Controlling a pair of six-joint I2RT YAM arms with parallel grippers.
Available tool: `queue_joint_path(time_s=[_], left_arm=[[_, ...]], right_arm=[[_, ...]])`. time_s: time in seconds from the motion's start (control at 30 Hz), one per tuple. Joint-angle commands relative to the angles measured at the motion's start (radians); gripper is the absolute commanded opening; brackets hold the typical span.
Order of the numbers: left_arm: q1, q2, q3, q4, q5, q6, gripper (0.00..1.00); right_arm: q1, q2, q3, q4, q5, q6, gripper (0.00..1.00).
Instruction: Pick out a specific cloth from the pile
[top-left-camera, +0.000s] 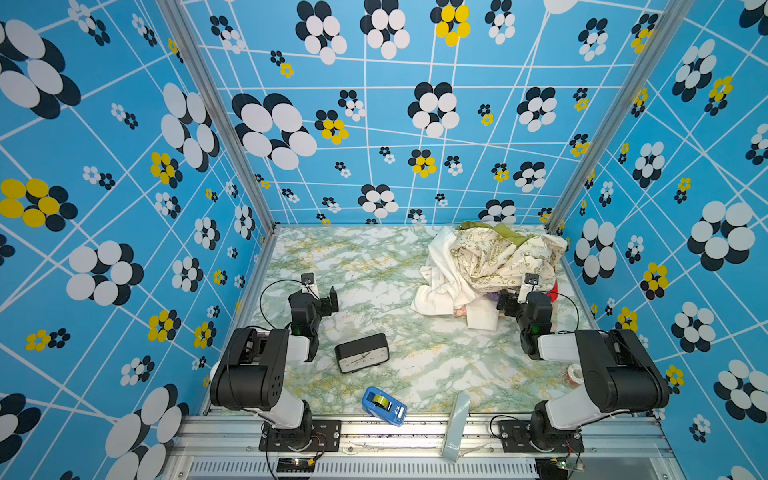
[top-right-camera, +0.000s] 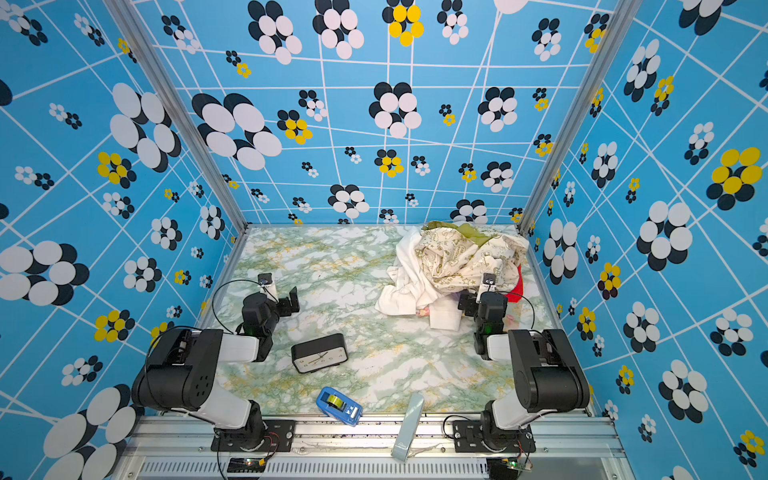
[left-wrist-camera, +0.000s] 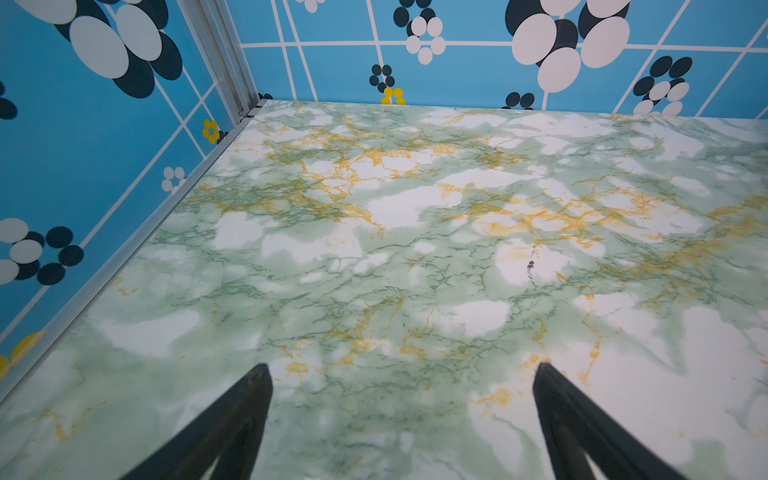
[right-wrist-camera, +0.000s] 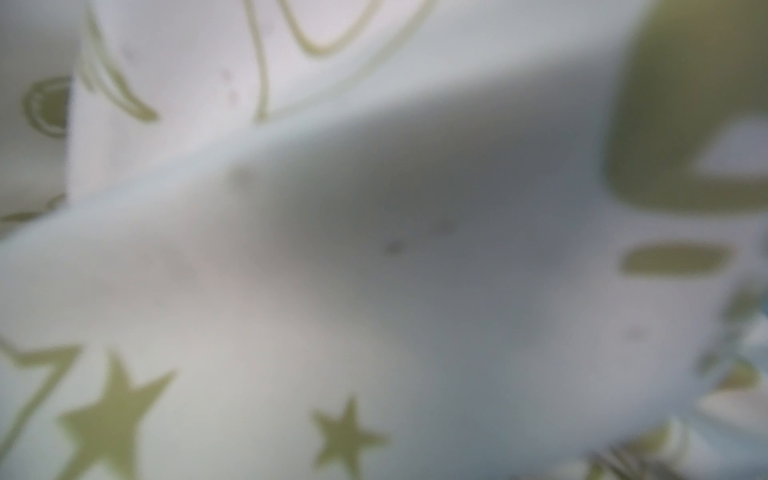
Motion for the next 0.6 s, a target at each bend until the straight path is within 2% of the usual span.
queue_joint_path(time_s=[0.0,0.2,0.3,0.57], left_arm=[[0.0,-0.012,0.008,0.003,-0.007,0.008,0.99],[-0.003,-0.011,0.014,-0.009,0.0,0.016,0.99],[-0.003,-0.011,0.031,-0.042,0.086,0.044,0.99],[0.002,-0.01,0.03,-0.038,0.095,0.042,0.99]], right_arm=[[0.002,-0.003,0.014,0.024,-0.006,0.0,0.99],[0.002,-0.003,0.013,0.023,-0.007,0.002,0.99],[0.002,-0.003,0.014,0.023,-0.006,0.002,0.99],[0.002,-0.003,0.014,0.023,-0.006,0.001,0.99]])
